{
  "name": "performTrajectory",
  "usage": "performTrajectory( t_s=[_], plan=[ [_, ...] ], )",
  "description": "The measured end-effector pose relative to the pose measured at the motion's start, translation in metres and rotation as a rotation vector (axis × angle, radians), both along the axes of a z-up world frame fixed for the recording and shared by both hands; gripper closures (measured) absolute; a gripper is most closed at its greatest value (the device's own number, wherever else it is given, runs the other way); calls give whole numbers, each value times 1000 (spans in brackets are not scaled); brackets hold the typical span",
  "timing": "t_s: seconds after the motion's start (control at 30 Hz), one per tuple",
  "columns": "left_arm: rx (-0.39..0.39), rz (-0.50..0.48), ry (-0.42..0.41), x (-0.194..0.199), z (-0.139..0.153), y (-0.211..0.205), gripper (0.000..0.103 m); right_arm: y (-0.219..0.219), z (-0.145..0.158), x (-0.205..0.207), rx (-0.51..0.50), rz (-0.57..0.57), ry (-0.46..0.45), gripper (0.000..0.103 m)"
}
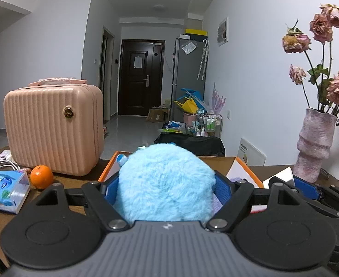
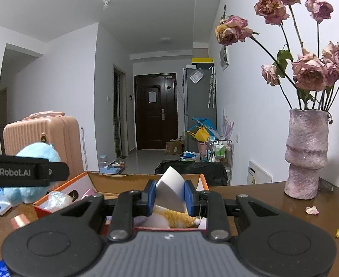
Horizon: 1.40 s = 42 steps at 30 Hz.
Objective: Organize soft objects
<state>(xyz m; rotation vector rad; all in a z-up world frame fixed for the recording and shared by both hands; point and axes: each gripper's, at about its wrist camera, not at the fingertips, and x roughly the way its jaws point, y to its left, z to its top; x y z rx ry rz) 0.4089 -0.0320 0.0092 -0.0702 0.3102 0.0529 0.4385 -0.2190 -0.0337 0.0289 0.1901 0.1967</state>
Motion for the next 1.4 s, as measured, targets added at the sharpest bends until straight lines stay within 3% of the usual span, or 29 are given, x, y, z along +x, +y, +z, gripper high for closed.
performTrajectory(
  t_s=[0.8, 1.4],
  plan=[
    [1, 57, 34, 92, -5, 15, 23, 32, 0, 87, -39, -26, -7, 77],
    [7, 102, 136, 127, -24, 21, 23, 45, -6, 125, -56, 2, 89, 76]
  ],
)
